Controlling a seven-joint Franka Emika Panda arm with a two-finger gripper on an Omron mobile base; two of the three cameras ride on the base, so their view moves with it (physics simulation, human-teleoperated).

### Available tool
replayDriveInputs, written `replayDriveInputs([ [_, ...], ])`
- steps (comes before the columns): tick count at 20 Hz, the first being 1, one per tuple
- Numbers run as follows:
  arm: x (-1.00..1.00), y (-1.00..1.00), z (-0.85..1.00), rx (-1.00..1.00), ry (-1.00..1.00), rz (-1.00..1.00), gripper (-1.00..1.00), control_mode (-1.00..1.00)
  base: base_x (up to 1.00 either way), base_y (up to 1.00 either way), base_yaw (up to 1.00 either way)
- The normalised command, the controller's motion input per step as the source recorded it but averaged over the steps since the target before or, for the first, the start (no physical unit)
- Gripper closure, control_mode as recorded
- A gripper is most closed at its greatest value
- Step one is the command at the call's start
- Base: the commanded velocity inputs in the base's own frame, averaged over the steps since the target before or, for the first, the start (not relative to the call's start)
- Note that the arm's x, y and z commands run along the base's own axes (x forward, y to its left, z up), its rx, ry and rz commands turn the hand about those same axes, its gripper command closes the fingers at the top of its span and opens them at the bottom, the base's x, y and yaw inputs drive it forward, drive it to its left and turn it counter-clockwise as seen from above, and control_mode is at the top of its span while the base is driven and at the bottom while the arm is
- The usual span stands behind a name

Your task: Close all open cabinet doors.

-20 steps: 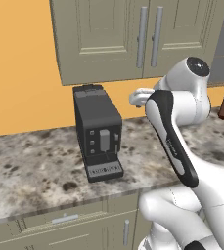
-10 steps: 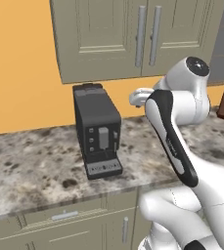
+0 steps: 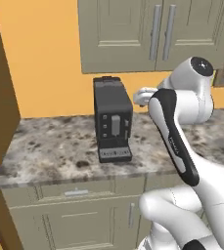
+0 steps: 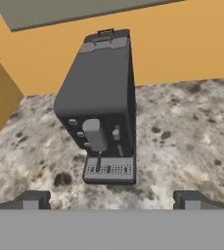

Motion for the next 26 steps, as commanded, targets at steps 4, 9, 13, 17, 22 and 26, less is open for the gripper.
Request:
replayDriveInputs([
  [4, 0.00, 0.00, 0.00, 0.00, 0.00, 0.00, -1.00, 1.00, -0.27, -0.04, 0.93],
  [9, 0.00, 0.00, 0.00, 0.00, 0.00, 0.00, -1.00, 1.00, -0.13, -0.02, 1.00],
  [13, 0.00, 0.00, 0.00, 0.00, 0.00, 0.00, -1.00, 1.00, -0.09, 0.00, 1.00],
  [17, 0.00, 0.00, 0.00, 0.00, 0.00, 0.00, -1.00, 1.00, -0.08, 0.00, 1.00],
  [22, 0.00, 0.00, 0.00, 0.00, 0.00, 0.00, -1.00, 1.00, -0.08, 0.00, 1.00],
  [26, 0.00, 0.00, 0.00, 0.00, 0.00, 0.00, -1.00, 1.00, -0.08, 0.00, 1.00],
])
